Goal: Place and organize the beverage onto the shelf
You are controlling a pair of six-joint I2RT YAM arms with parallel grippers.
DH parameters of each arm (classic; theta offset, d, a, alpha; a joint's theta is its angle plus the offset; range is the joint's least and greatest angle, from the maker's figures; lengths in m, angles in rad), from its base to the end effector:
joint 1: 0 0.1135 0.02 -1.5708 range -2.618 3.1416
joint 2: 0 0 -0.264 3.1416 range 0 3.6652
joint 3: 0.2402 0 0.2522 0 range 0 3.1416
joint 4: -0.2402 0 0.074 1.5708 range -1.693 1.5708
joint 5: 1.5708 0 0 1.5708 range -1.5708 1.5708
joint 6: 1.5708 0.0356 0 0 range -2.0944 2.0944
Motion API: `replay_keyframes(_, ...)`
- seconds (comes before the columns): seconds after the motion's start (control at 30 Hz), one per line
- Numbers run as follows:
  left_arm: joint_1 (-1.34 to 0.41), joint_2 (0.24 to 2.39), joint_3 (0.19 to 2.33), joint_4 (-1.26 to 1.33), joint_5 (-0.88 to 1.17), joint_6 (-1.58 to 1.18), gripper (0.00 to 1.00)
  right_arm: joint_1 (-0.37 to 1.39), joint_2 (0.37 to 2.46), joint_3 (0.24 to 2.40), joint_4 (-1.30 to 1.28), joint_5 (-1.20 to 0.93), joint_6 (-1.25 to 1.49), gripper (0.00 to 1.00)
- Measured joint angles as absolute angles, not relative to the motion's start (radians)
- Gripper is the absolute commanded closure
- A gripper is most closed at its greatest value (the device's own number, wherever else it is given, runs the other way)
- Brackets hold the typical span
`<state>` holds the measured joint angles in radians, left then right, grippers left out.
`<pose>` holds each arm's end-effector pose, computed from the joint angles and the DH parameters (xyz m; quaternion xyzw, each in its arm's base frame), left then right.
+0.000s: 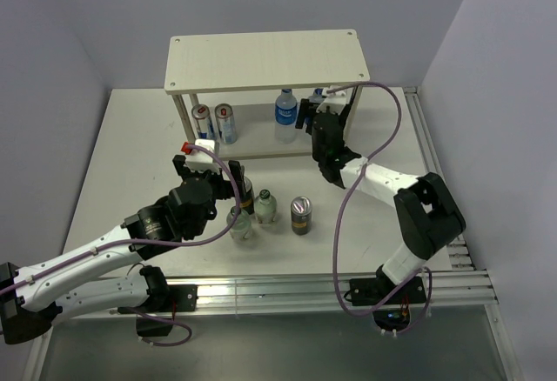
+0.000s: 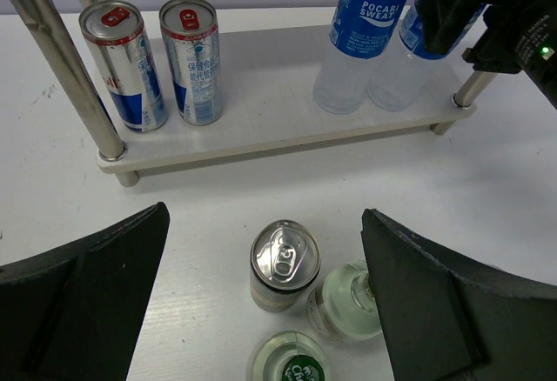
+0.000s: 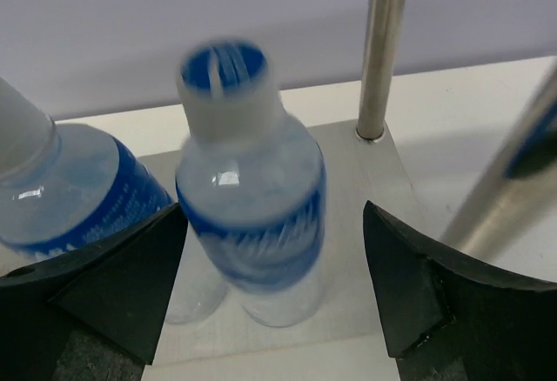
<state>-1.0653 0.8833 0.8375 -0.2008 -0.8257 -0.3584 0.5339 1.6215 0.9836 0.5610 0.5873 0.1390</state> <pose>0.1174 -0.1580 0.3423 0.0187 0.7632 -0.1283 0.6331 0.3279 0.1709 0.2715 0.0551 0.7273 0.0142 0.6840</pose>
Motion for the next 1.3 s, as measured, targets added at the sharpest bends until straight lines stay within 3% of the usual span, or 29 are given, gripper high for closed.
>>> replay_keyframes(0.33, -1.064, 0.883, 0.838, -0.204, -0.826, -0.36, 0.01, 0.577, 1.245, 0.736, 0.544, 0.637, 0.186, 0.07)
replay_keyframes(0.6, -1.06, 0.881, 0.838, -0.206, -0.826, -0.36, 0.01, 0.633, 1.023, 0.677, 0.439, 0.659, 0.233, 0.07)
replay_keyframes(0.9, -1.058, 0.865, 0.838, -0.207, -0.815, -0.361, 0.01, 1.119, 0.726, 0.568, 0.086, 0.805, 0.376, 0.0)
replay_keyframes(1.13, -1.049, 0.865, 0.838, -0.207, -0.797, -0.362, 0.01, 1.57, 0.829, 0.612, -0.402, 1.04, 0.795, 0.0)
replay_keyframes(1.3, -1.034, 0.865, 0.838, -0.207, -0.774, -0.365, 0.01, 1.619, 1.026, 0.627, -0.633, 1.079, 1.098, 0.0)
